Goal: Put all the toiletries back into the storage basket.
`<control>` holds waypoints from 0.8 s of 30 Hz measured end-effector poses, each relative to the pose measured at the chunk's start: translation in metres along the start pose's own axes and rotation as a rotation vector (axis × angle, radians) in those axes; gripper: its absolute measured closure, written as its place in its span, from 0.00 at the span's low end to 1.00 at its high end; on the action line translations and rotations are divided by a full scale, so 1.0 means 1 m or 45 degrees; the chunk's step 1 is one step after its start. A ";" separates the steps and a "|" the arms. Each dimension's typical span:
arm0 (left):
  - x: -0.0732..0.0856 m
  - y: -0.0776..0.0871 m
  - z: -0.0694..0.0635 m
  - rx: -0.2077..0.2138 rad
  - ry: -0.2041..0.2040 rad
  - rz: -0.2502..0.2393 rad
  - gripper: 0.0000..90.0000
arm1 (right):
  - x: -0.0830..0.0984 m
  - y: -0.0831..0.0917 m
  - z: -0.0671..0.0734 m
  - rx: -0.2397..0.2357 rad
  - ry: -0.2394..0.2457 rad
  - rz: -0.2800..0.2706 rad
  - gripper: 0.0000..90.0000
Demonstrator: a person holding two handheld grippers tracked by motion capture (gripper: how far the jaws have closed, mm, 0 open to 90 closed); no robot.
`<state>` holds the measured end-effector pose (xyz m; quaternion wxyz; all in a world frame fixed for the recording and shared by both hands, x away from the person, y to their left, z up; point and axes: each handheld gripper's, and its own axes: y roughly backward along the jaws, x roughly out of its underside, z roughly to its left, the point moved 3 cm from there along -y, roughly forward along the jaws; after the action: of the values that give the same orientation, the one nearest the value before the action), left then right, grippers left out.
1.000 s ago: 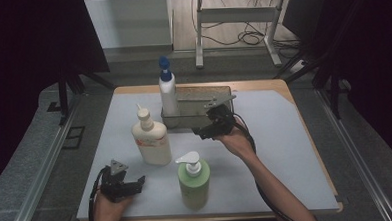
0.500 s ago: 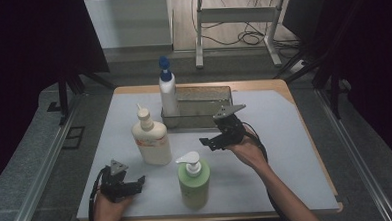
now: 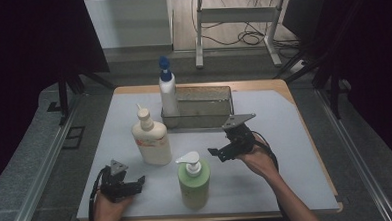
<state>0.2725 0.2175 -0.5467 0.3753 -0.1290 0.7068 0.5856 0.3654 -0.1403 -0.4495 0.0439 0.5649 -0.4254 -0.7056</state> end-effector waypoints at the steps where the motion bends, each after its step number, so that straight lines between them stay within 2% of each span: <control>1: 0.000 0.000 0.000 0.000 0.000 0.000 0.13 | 0.002 0.001 0.000 0.001 -0.003 -0.004 0.02; 14: 0.000 0.000 0.000 0.000 -0.005 -0.001 0.13 | 0.032 0.018 0.006 -0.018 -0.041 -0.069 0.00; 24: 0.000 0.000 0.000 -0.001 0.002 -0.001 0.13 | 0.049 0.027 0.019 -0.045 -0.024 -0.049 0.00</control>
<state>0.2724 0.2173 -0.5467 0.3749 -0.1299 0.7069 0.5855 0.3209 -0.1735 -0.4696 0.0363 0.5655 -0.4023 -0.7191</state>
